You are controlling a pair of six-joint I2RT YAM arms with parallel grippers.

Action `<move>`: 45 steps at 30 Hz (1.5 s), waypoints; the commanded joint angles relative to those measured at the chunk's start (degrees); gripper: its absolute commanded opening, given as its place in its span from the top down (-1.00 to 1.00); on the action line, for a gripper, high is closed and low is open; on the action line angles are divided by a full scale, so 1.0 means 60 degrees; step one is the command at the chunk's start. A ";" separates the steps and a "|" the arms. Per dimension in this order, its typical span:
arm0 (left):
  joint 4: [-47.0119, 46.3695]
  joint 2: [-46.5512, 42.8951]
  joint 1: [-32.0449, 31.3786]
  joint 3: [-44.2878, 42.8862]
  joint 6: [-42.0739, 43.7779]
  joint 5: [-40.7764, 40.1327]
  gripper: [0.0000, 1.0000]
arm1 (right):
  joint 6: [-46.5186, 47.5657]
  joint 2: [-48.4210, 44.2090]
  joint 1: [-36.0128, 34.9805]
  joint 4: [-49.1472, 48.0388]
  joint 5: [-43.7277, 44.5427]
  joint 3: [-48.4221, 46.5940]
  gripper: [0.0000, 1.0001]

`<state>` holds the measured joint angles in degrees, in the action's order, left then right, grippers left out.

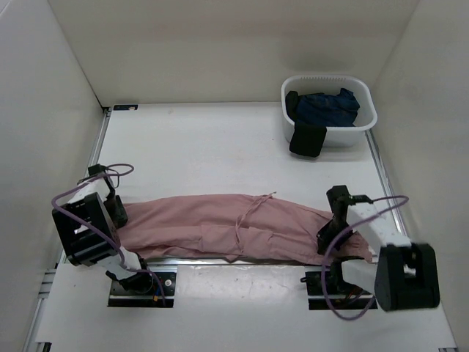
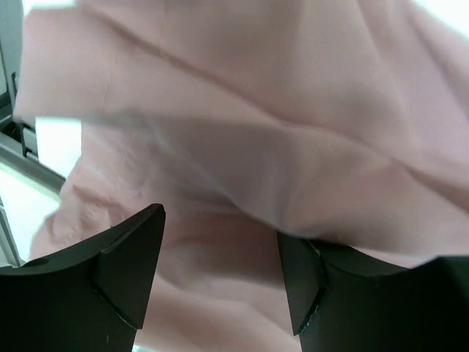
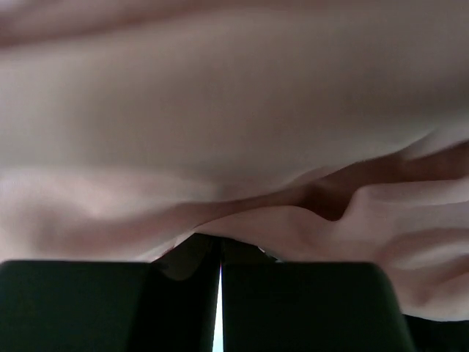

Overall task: Fold and stack the trousers
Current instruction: Fold the trousers

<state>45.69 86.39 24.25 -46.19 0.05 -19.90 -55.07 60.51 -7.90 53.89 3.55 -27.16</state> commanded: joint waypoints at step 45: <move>-0.0159 -0.1420 -0.2562 0.1063 -0.0009 -0.0712 -0.78 | 0.2557 0.7156 -0.6153 -0.2126 -0.0532 -0.7927 1.00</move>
<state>47.48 79.24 9.02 -39.94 0.19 -21.63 -39.70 103.90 -43.07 40.64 2.31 -77.78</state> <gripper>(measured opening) 0.883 0.011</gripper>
